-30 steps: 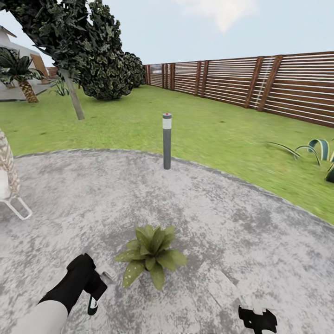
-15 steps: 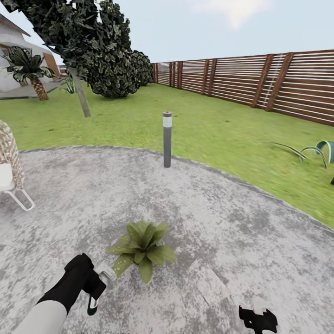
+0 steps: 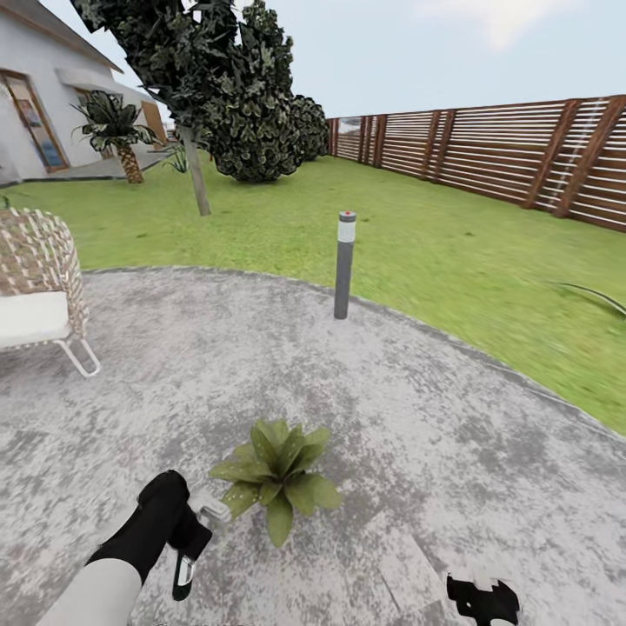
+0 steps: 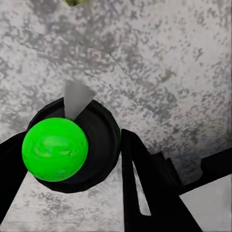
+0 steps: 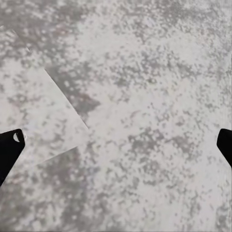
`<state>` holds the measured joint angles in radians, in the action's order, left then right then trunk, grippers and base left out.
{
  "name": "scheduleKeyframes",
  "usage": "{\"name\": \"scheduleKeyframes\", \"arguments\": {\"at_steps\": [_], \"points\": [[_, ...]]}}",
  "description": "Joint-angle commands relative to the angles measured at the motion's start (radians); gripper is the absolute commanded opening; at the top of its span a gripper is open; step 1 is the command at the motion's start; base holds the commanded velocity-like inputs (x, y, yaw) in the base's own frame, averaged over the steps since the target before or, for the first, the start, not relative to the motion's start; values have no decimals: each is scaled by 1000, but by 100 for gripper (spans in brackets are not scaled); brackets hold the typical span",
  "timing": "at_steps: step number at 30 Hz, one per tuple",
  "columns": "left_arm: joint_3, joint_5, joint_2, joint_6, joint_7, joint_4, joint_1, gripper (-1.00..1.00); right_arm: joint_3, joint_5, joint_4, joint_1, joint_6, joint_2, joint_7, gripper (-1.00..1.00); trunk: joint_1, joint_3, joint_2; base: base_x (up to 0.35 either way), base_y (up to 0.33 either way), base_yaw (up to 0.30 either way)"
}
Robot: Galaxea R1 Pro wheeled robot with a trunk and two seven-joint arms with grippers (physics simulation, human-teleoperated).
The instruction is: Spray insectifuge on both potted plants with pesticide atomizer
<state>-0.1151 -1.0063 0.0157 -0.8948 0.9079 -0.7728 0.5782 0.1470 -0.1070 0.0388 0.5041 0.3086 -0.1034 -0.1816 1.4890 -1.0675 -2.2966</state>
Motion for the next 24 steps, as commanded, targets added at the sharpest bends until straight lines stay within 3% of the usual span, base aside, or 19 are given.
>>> {"name": "scheduleKeyframes", "arguments": {"at_steps": [1, 3, 9, 10, 12, 13, 14, 15, 16, 19, 24], "points": [[3, -17, -15, -45, 11, -2, 4, -100, 8, -11, -1, 1, 3, 0, -3, 100, 0, -1, 0, 2, -2, 277], [21, -25, -33, -89, 12, -4, 11, -100, 8, -11, -2, 1, 3, 1, -2, 100, 0, -1, 0, 0, 0, 270], [37, -38, -23, -97, 100, 5, 136, -100, 8, -11, -2, 1, 3, 0, -2, 100, 0, -1, 0, 0, 0, 164], [46, -60, -16, -97, 120, 10, 161, -100, 8, -11, -2, 1, 3, 0, -2, 100, 0, -1, 0, 0, 0, 34], [64, -193, 2, -94, 276, 16, 196, -100, 8, -11, -3, 1, 3, -4, -1, 100, 0, -1, 0, 0, 0, 6], [65, -234, 3, -94, 309, 16, 198, -100, 8, -11, -3, 1, 3, -5, 0, 100, 0, -1, 0, 0, 0, 2], [65, -343, 4, -91, 412, 11, 199, -100, 8, -12, -3, 1, 3, -8, 0, 100, 0, -1, 0, 0, 0, 0], [65, -381, 5, -90, 473, 7, 197, -100, 8, -12, -4, 1, 3, -8, 1, 100, 0, -1, 0, 0, 0, 0], [68, -404, 4, -89, 515, 4, 188, -100, 8, -11, -4, 1, 3, -8, 1, 100, 0, -1, 0, 0, 0, 0], [70, -463, -1, -89, 522, 3, 183, -100, 8, -11, -4, 1, 3, -9, -1, 100, 0, -1, 0, 116, -185, 34], [71, -485, -10, -90, 522, 3, 183, -100, 8, -11, -4, 1, 3, -7, -1, 100, 0, -1, 0, 38, -263, 228]]}}
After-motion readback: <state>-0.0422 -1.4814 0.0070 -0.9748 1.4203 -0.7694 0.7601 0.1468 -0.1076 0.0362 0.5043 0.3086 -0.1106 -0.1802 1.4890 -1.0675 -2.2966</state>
